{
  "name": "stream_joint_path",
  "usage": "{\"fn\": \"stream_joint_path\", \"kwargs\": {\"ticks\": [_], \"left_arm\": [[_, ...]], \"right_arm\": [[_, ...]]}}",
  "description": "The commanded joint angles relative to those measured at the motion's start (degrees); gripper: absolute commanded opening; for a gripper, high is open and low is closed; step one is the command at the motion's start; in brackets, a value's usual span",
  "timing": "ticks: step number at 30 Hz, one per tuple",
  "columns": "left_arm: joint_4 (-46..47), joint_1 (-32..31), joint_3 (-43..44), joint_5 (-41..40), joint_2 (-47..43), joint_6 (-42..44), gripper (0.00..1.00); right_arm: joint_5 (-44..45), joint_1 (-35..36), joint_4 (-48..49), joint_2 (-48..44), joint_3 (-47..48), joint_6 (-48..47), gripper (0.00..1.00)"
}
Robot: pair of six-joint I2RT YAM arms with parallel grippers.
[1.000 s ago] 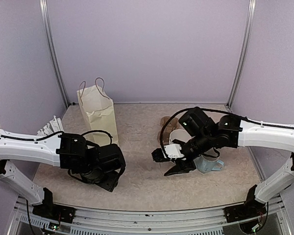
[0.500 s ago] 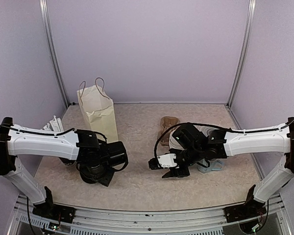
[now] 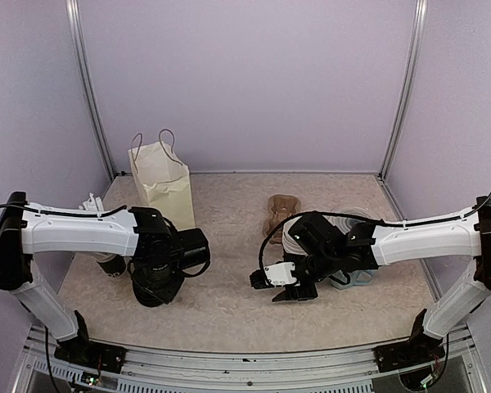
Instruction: Pack the takeout coffee
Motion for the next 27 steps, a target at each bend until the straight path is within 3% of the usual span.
{"fn": "stream_joint_path", "kwargs": {"ticks": [1,18,27], "left_arm": [[-1.15,0.59,0.56,1.43,1.37,3.35,0.44],[0.17,1.24,-2.15,0.23,3.43,6.12,0.35],[0.43,1.53,-1.81,0.18,3.90,6.73,0.22]], "right_arm": [[-0.09,-0.56,1.11,0.19,-0.77,-0.16,0.45],[0.09,-0.91,0.91,0.97,-0.77,-0.32,0.44],[0.40,-0.92,0.93,1.68,-0.62,-0.40,0.43]]}}
